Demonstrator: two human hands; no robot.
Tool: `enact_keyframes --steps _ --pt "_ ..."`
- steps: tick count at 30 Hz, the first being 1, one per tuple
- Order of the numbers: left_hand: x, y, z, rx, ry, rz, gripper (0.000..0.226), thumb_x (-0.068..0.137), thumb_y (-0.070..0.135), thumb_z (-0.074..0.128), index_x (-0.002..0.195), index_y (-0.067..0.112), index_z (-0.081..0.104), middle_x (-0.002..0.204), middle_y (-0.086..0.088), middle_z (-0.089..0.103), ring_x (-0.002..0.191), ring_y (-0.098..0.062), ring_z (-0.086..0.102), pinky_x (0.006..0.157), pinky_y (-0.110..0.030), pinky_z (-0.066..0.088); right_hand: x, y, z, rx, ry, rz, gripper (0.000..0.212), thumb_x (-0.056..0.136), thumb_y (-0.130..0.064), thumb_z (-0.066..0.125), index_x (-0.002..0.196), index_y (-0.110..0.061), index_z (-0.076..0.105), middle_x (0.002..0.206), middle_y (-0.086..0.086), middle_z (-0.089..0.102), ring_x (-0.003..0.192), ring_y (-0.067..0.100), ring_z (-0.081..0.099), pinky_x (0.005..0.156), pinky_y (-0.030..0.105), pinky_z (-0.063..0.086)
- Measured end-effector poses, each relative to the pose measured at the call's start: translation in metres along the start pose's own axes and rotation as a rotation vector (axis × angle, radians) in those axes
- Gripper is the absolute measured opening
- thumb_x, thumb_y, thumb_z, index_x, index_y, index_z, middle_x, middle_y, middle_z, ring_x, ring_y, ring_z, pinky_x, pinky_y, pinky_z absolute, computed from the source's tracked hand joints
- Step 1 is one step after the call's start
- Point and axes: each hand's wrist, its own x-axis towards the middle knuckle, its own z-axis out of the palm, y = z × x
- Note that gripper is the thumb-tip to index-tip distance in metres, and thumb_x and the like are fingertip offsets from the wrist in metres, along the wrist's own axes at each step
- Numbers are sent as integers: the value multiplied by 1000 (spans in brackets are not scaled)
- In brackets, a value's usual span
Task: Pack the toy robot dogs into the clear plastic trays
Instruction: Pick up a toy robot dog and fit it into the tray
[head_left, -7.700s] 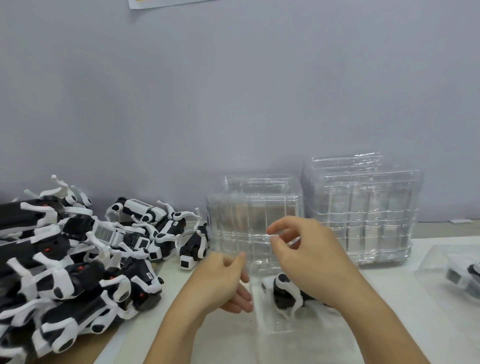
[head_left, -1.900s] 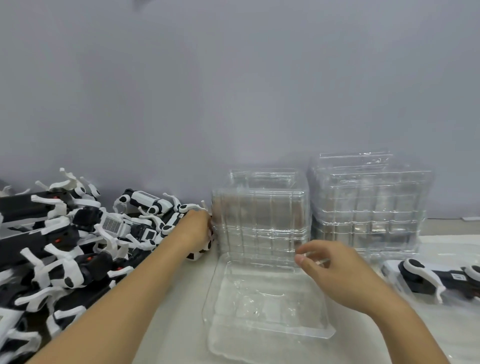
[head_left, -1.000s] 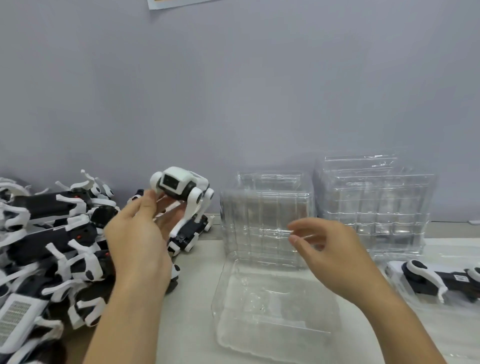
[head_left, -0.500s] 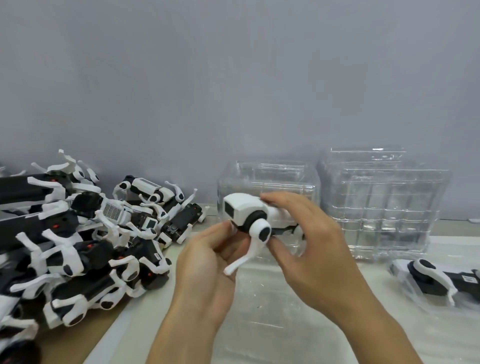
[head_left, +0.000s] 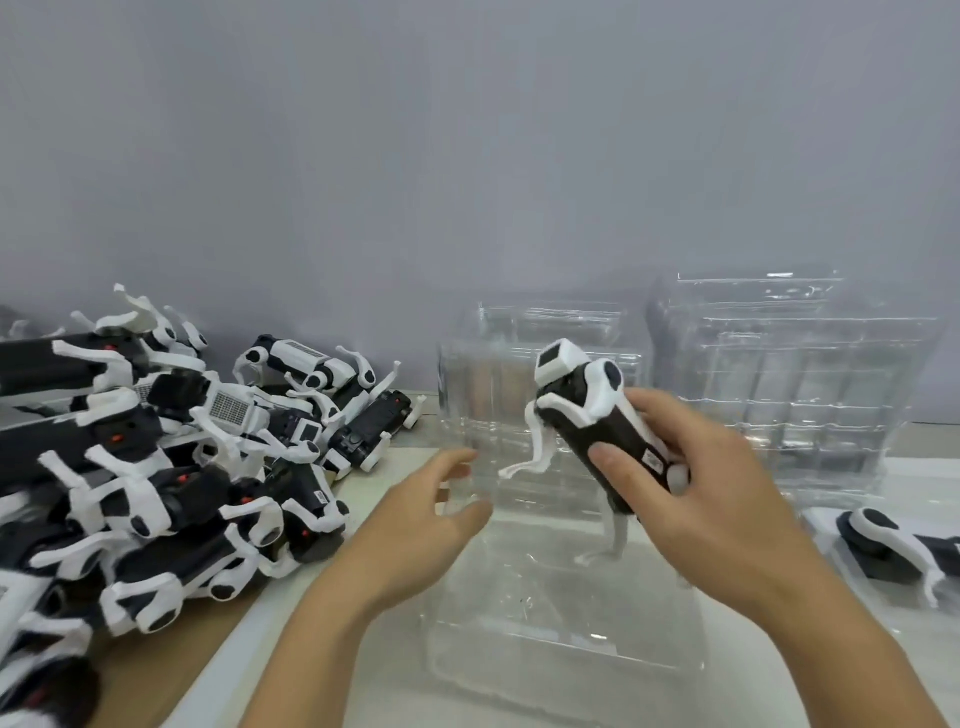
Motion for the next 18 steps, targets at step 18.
enact_keyframes --steps 18 --pt "3 -29 28 -668 217 -201 45 88 -1 56 94 39 75 120 10 70 127 -19 57 116 -49 35 -4 2 24 -292 -161 21 31 90 -25 68 114 -43 63 95 -22 61 97 2 53 83 22 40"
